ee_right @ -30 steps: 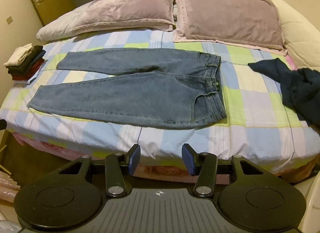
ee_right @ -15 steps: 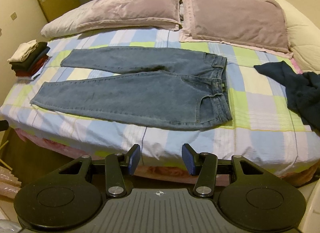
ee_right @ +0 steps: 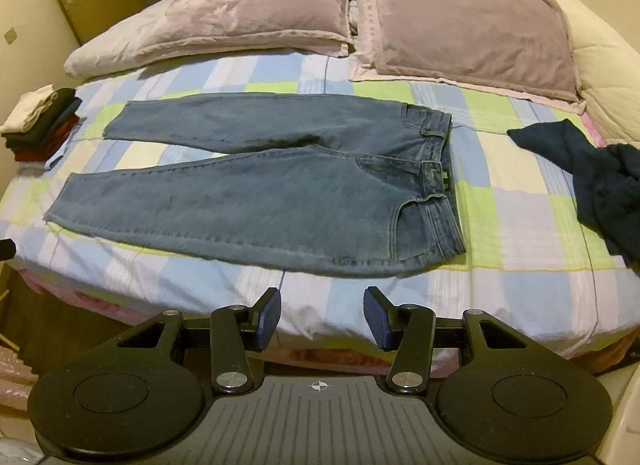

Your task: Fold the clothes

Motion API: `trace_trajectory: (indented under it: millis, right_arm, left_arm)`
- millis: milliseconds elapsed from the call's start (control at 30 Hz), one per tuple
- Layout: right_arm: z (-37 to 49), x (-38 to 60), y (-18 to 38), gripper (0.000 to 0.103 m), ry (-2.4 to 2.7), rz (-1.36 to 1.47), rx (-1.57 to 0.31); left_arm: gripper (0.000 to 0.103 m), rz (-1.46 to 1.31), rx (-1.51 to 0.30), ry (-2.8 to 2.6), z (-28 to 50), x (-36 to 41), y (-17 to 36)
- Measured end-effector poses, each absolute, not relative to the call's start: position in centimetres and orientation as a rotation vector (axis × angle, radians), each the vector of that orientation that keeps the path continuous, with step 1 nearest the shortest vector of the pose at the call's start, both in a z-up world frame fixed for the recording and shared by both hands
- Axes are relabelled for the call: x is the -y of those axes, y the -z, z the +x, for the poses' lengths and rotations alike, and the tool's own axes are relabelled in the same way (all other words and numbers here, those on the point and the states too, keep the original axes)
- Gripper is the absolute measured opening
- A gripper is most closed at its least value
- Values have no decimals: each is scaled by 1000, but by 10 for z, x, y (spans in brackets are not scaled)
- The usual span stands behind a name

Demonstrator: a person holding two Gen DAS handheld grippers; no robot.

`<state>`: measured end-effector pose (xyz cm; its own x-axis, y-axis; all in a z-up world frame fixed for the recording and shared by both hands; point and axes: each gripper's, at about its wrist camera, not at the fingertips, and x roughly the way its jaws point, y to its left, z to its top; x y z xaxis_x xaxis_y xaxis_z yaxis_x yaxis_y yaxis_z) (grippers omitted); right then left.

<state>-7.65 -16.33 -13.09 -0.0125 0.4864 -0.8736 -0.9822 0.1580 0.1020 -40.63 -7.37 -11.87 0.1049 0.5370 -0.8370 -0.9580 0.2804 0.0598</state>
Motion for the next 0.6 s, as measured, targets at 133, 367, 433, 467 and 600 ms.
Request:
trace_trajectory:
  millis: [133, 367, 433, 467, 600]
  right_arm:
    - [-76, 130, 137, 50, -1277, -678, -972]
    - [-58, 78, 136, 50, -1144, -566, -1013]
    - [-53, 63, 136, 50, -1105, -534, -1024]
    - [-50, 56, 136, 50, -1086, -518, -1029]
    - [-40, 33, 135, 50, -1009, -443, -1036]
  left_arm:
    - [45, -584, -889, -1158, -395, 27, 126]
    - [45, -532, -886, -1055, -383, -70, 121]
    - [45, -515, -881, -1034, -383, -98, 121]
    - [45, -510, -878, -1024, -382, -112, 122]
    - [45, -505, -874, -975, -384, -158, 134]
